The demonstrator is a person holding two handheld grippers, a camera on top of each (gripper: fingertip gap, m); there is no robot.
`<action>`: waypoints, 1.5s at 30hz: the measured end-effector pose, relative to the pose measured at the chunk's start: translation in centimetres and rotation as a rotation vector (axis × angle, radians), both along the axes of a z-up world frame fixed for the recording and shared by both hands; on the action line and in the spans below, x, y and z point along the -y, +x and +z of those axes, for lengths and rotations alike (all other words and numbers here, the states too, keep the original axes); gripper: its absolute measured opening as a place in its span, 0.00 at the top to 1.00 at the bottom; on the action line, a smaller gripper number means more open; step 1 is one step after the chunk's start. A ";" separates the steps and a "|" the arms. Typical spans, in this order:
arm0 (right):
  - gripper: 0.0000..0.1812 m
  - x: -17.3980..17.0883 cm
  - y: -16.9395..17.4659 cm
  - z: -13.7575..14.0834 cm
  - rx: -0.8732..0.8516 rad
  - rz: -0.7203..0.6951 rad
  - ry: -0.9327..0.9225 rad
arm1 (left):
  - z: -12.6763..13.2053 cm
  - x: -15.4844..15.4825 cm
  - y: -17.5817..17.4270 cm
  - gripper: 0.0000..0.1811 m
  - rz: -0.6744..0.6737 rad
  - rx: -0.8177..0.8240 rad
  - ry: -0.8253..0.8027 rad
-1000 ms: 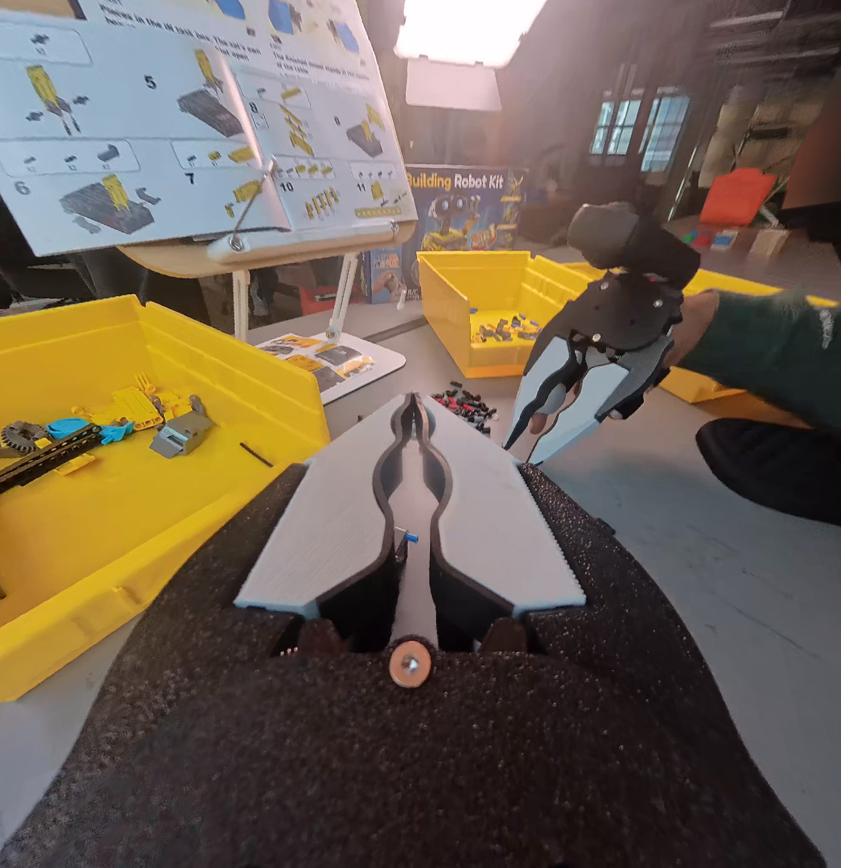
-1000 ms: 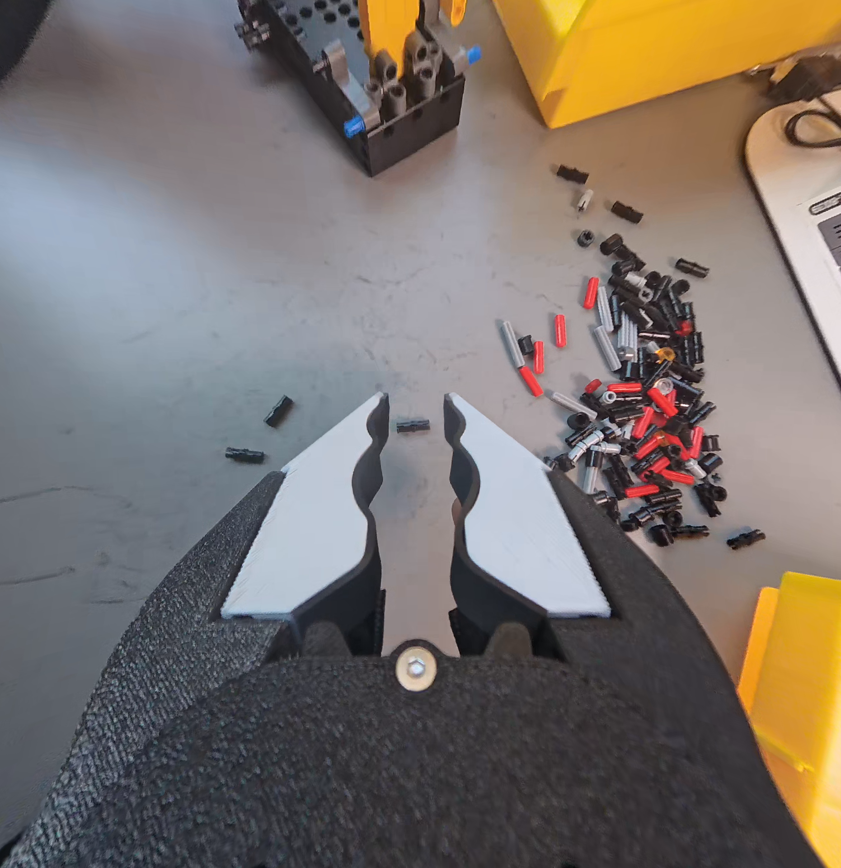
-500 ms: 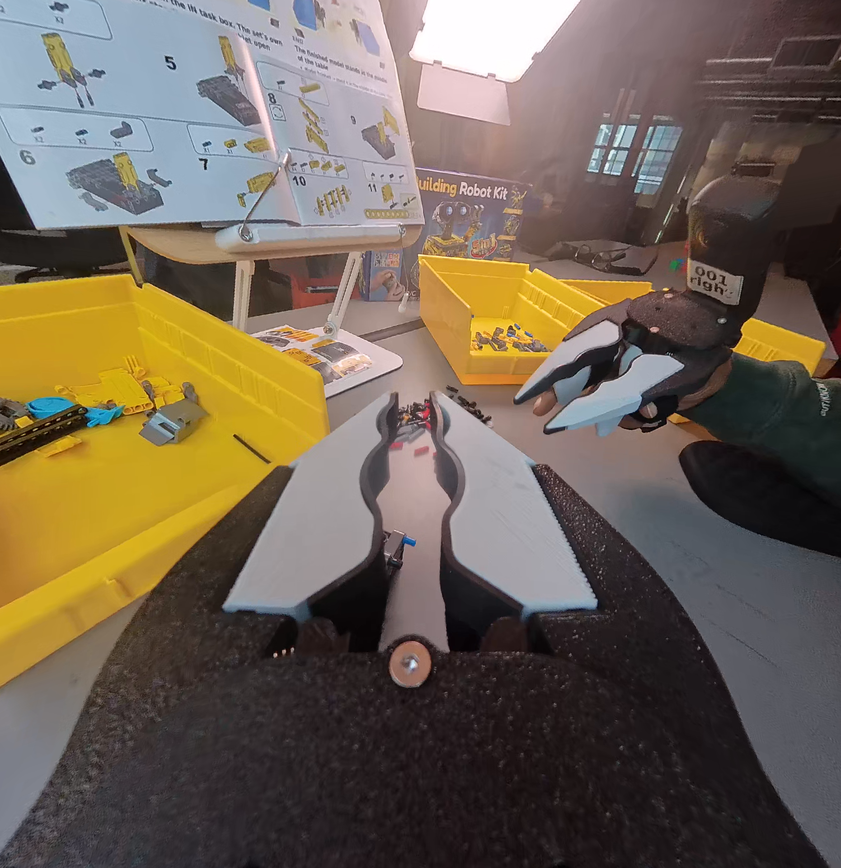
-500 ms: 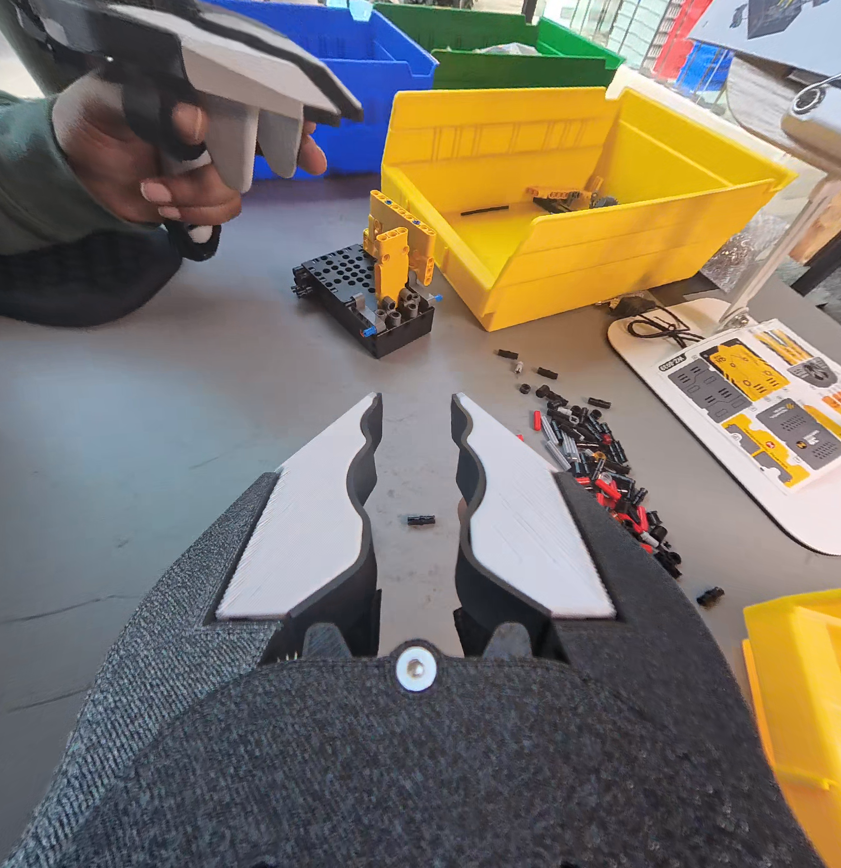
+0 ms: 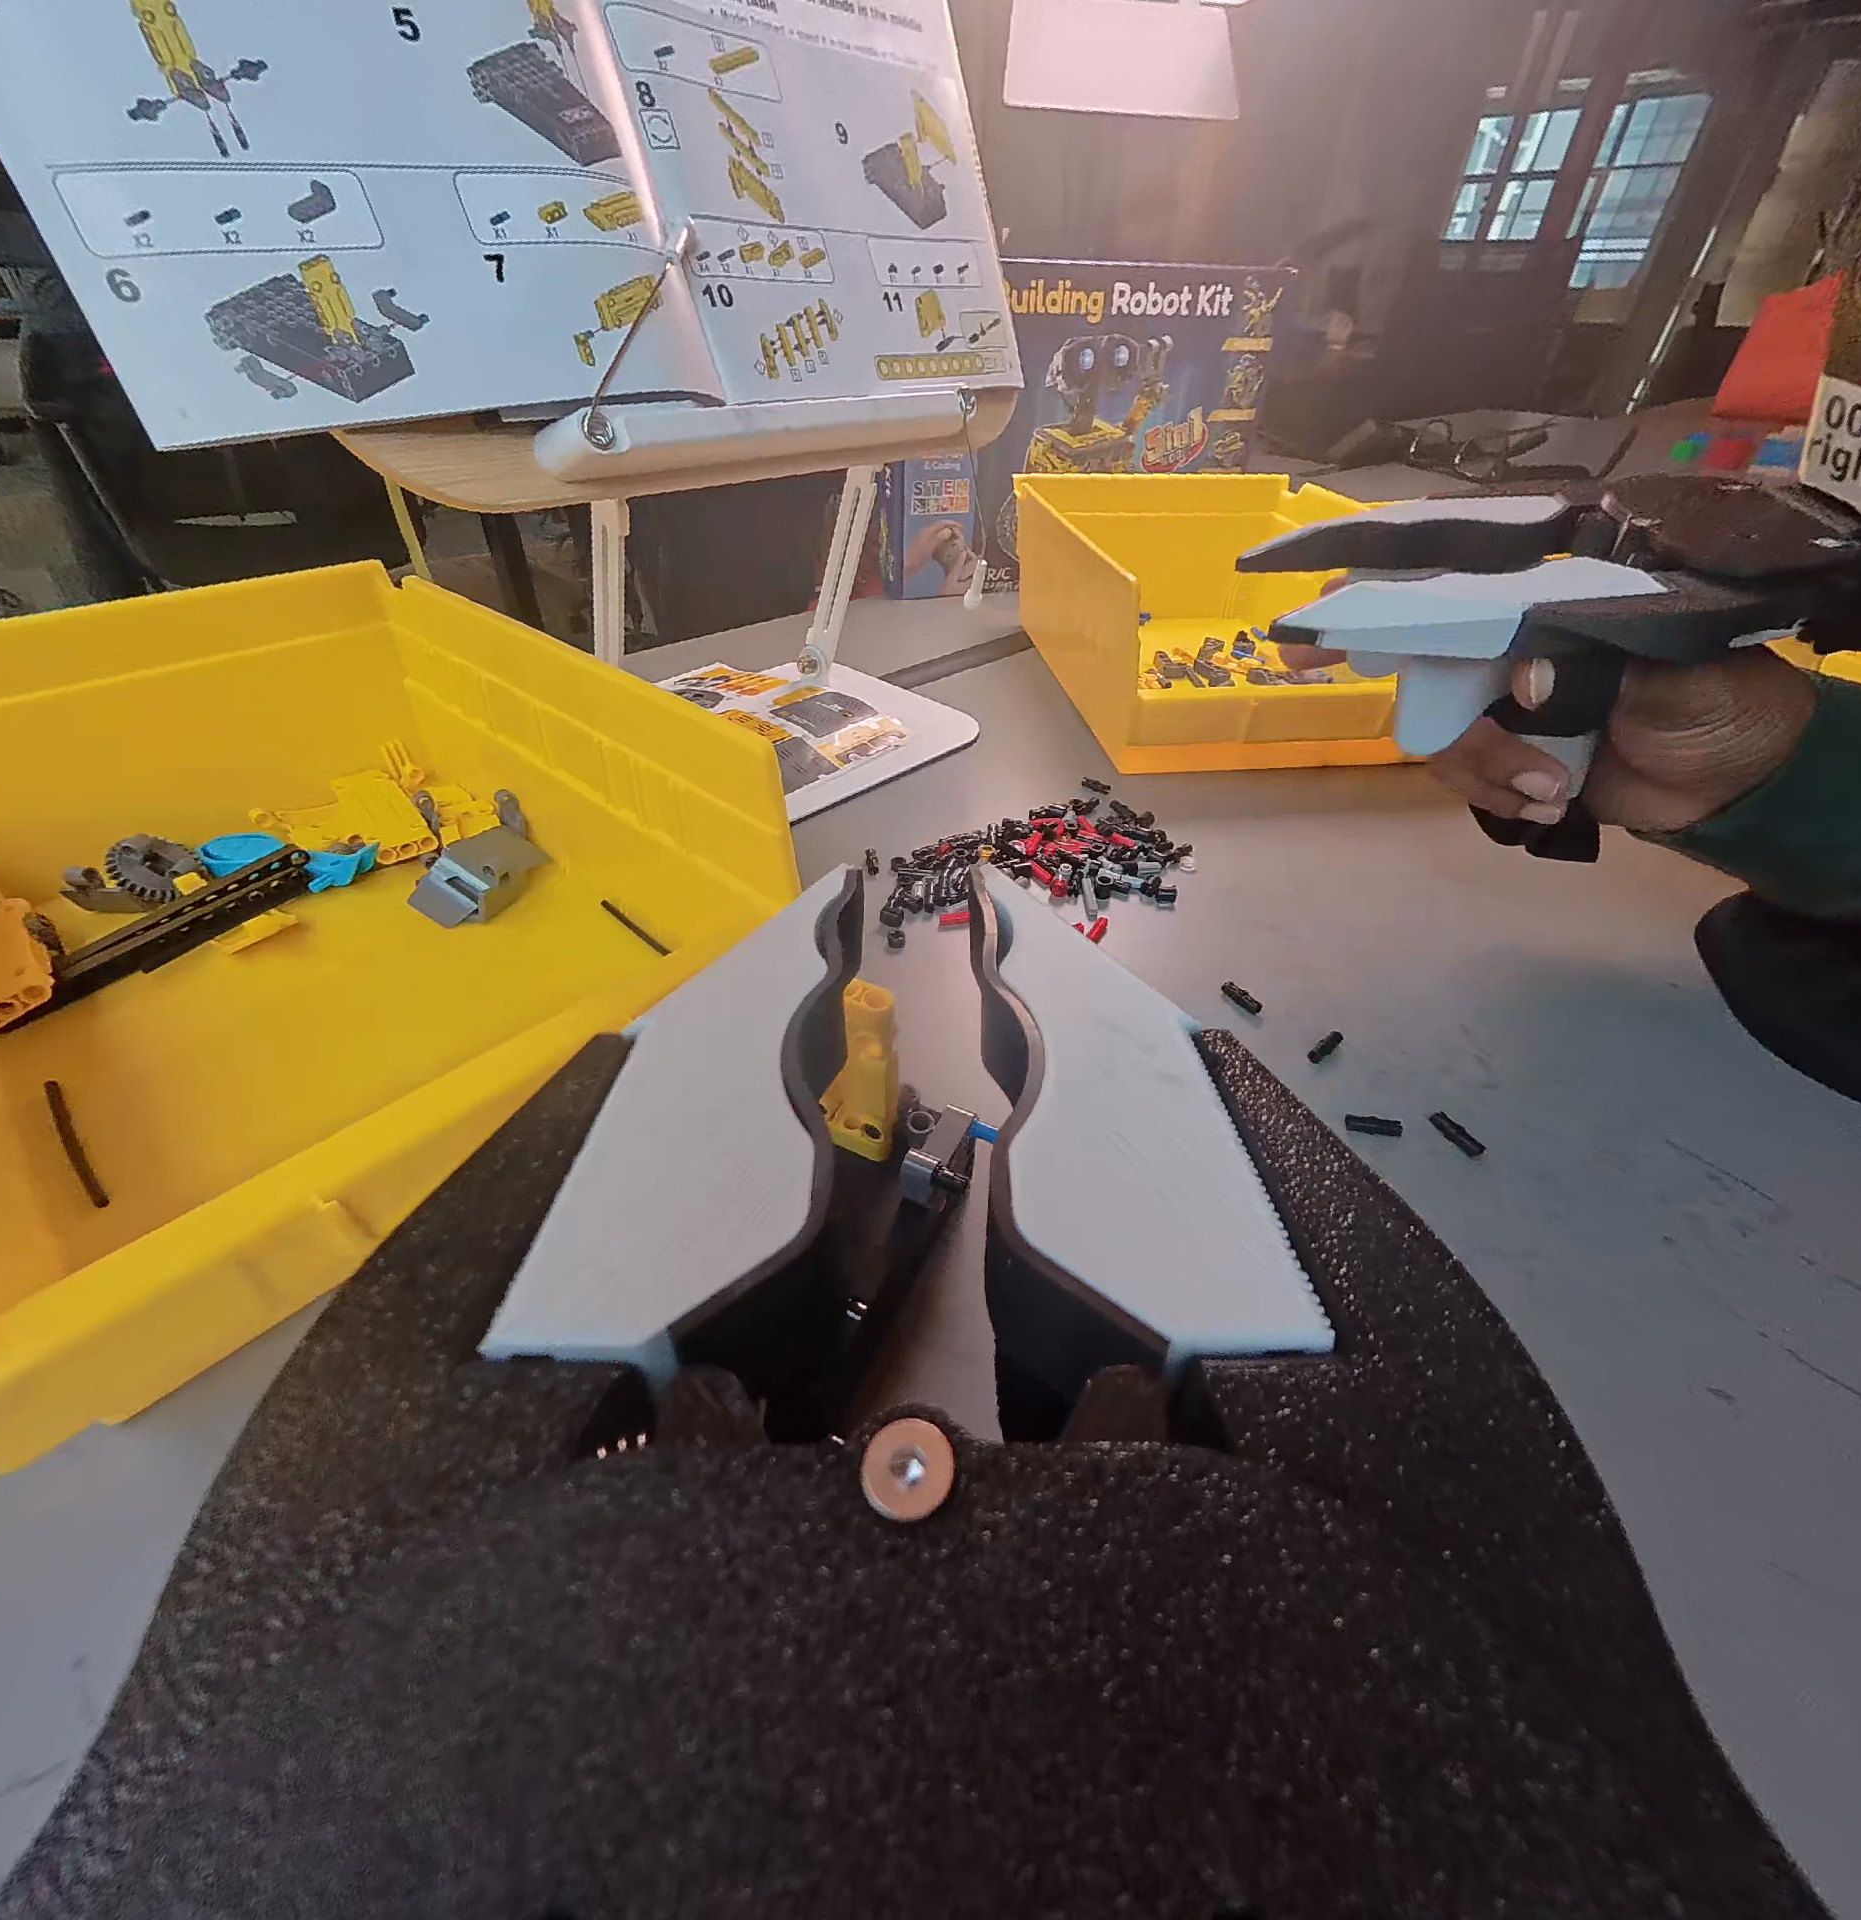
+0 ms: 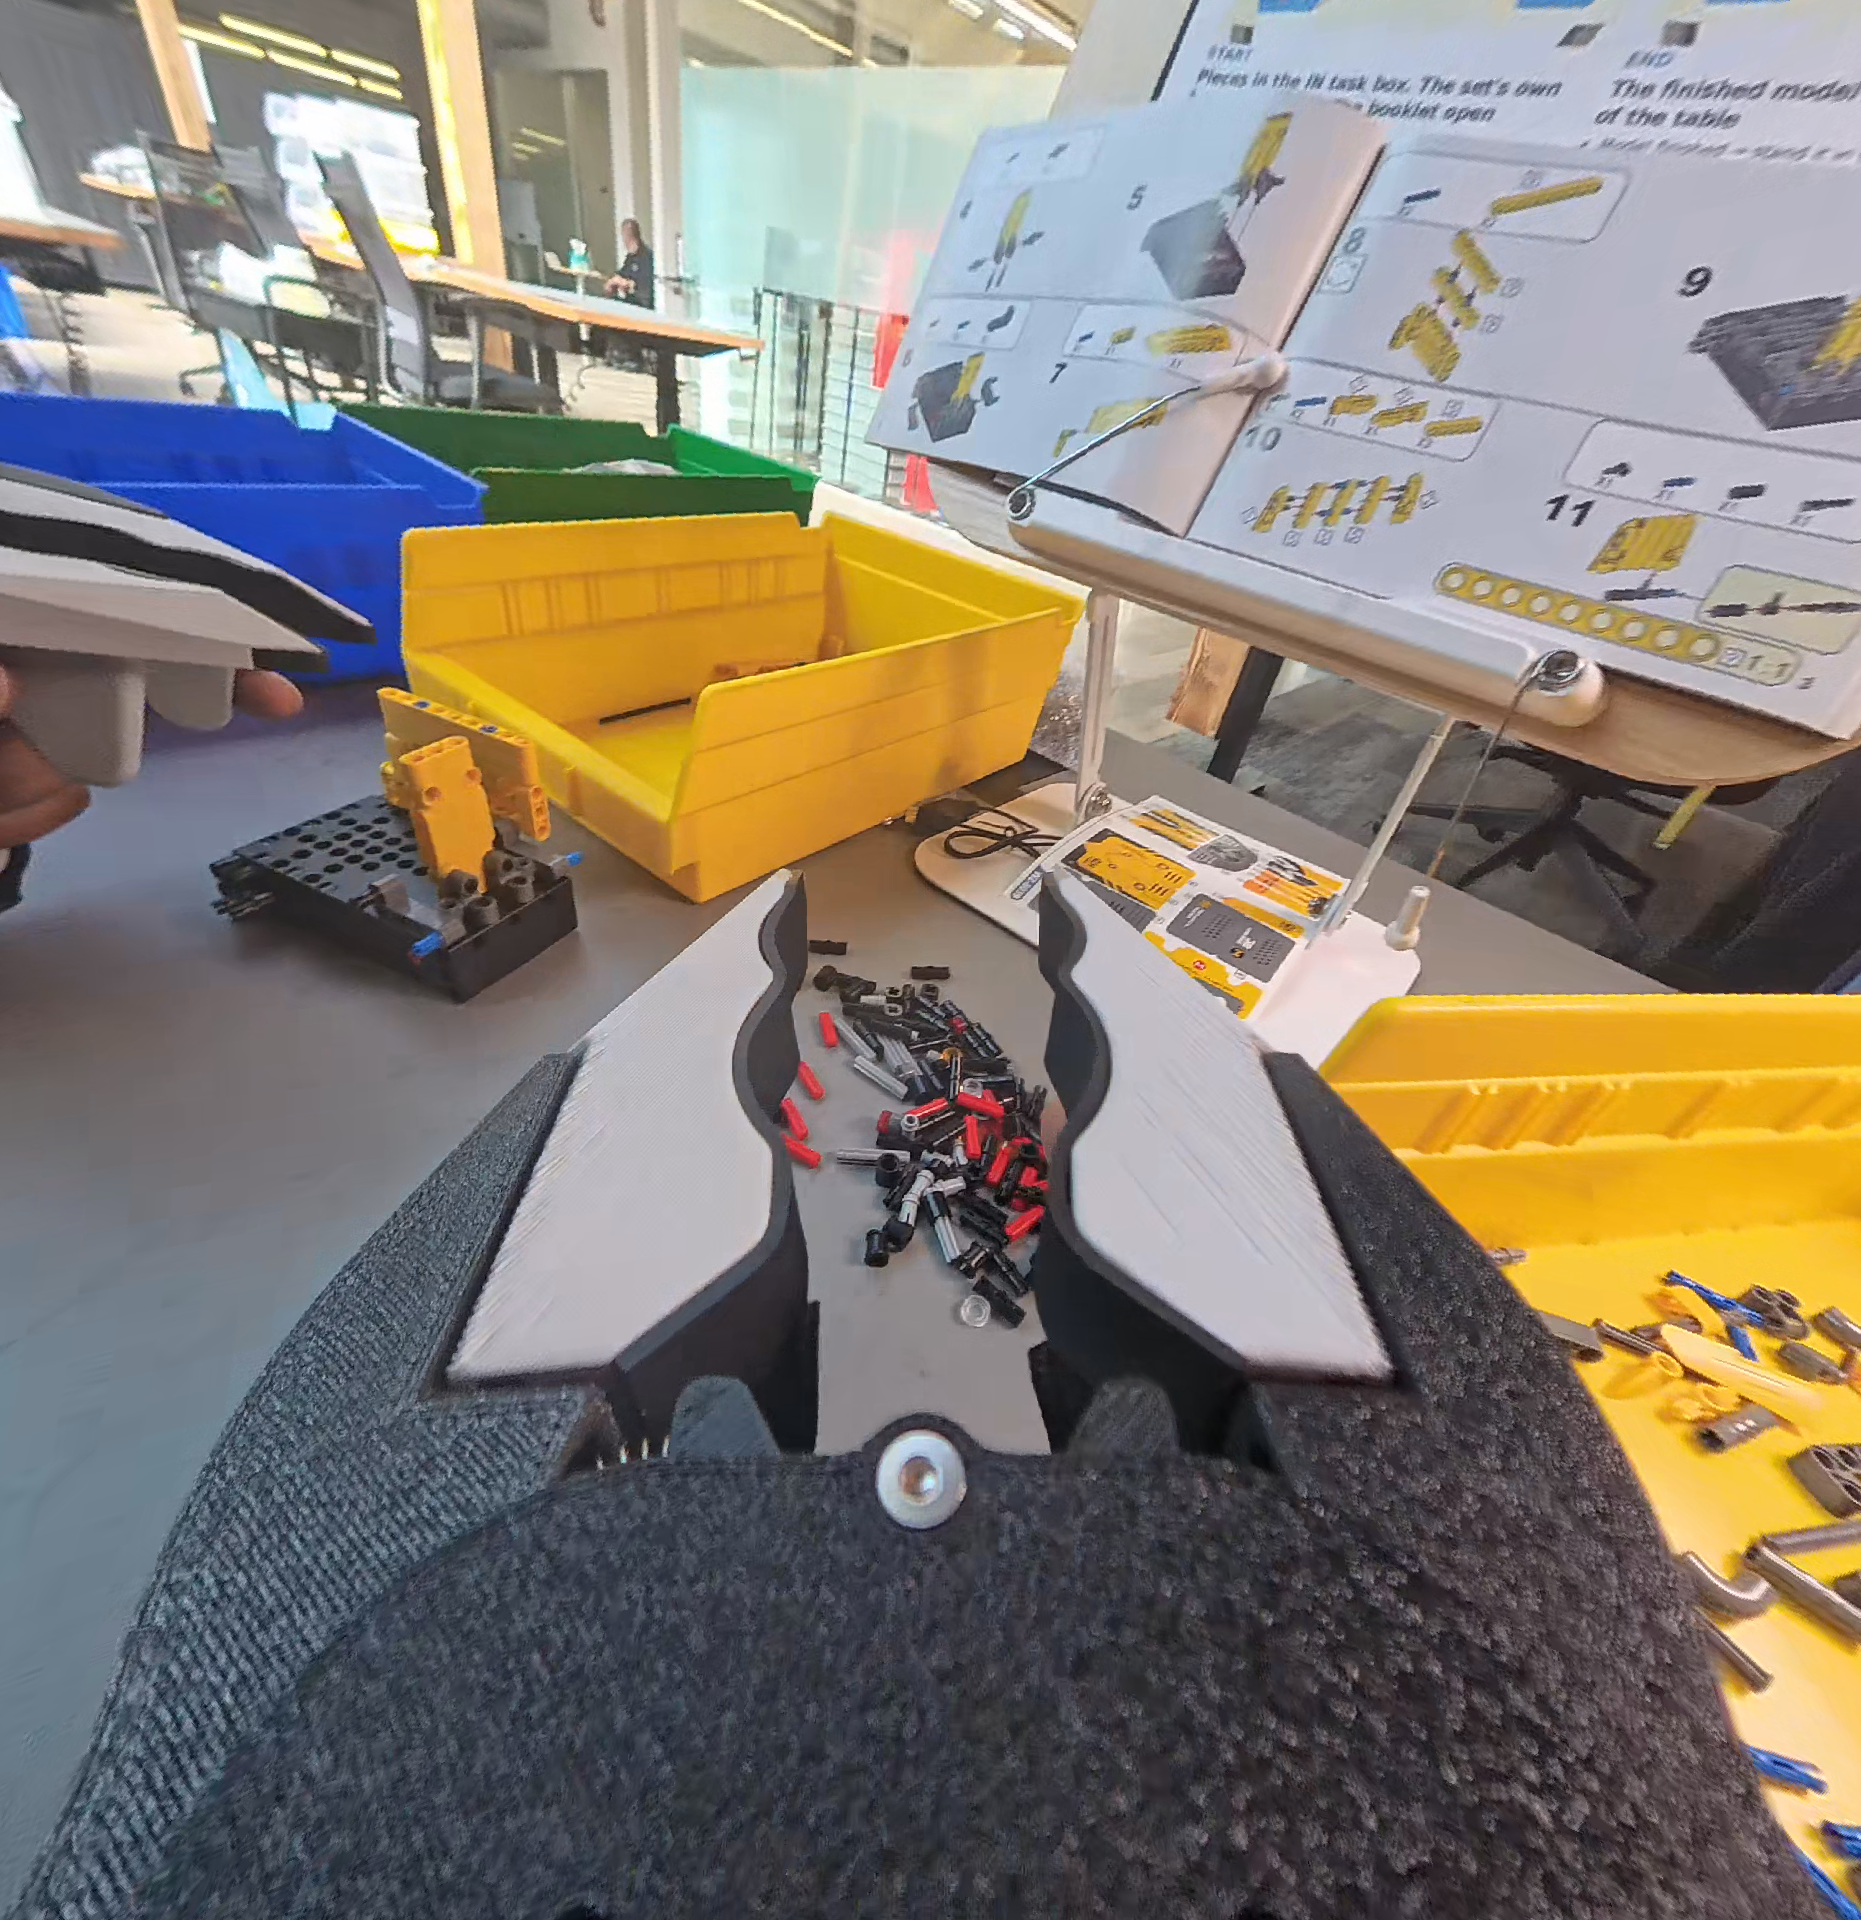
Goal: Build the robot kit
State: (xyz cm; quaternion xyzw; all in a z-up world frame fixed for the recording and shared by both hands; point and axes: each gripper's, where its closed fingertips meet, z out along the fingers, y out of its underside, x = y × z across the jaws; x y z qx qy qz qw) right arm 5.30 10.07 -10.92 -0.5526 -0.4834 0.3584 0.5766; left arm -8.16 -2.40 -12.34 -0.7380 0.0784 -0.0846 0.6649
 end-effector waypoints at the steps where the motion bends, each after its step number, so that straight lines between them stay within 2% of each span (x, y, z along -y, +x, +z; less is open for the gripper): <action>1: 0.75 -0.2 0.1 0.2 -0.007 -0.014 0.008 | 0.0 0.0 0.1 0.90 -0.003 -0.003 0.000; 17: 0.77 -1.5 0.3 -0.3 -0.049 -0.094 0.006 | 0.1 0.2 -0.3 0.88 0.009 -0.040 0.008; 22: 0.79 -2.2 -0.1 -2.6 0.075 -0.110 -0.012 | 0.2 0.2 -0.2 0.88 0.006 -0.042 0.009; 27: 0.83 -5.2 0.9 -4.9 0.293 -0.217 0.018 | 0.2 0.2 -0.2 0.89 0.003 -0.034 0.008; 30: 0.85 -6.7 2.5 -2.4 0.246 -0.287 -0.006 | 0.6 0.4 -0.1 0.89 -0.003 -0.032 0.018; 35: 0.85 -8.3 7.0 6.4 0.150 -0.379 -0.071 | 0.3 0.3 -0.2 0.89 -0.002 -0.028 0.012; 38: 0.85 -10.7 9.6 8.3 0.301 -0.385 -0.025 | 0.1 0.3 -0.2 0.89 -0.005 -0.022 0.002; 40: 0.85 -13.5 10.7 7.4 0.447 -0.361 -0.012 | 0.0 0.2 -0.1 0.90 -0.009 -0.023 0.000; 43: 0.85 -17.7 10.7 3.1 0.670 -0.224 -0.077 | -0.3 0.1 0.2 0.90 -0.013 -0.032 -0.005; 45: 0.89 -20.4 9.8 0.4 0.756 -0.139 -0.039 | -0.5 0.0 0.3 0.91 -0.016 -0.049 -0.001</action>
